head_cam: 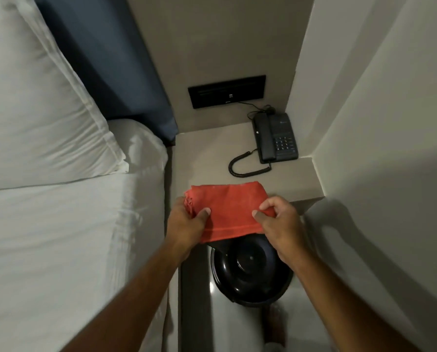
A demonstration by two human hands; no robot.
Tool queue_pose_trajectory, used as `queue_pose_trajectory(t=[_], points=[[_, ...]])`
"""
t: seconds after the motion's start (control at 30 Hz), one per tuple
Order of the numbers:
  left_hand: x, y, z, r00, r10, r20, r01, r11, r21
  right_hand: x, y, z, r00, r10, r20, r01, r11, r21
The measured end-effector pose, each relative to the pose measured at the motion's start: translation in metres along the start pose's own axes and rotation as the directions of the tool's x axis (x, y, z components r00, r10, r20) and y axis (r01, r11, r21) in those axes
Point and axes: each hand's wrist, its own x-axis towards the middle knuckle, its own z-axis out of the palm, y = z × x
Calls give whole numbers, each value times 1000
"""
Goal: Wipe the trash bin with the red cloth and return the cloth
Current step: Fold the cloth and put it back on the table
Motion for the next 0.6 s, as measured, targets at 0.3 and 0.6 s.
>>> queue_pose_trajectory(t=[0.3, 0.6], points=[[127, -27, 29, 996, 63, -59, -65, 997, -40, 133, 24, 71, 944, 61, 325, -4, 985, -172], [182, -73, 28, 918, -226, 324, 12, 836, 548, 163, 60, 113, 852, 278, 444, 59, 791, -608]])
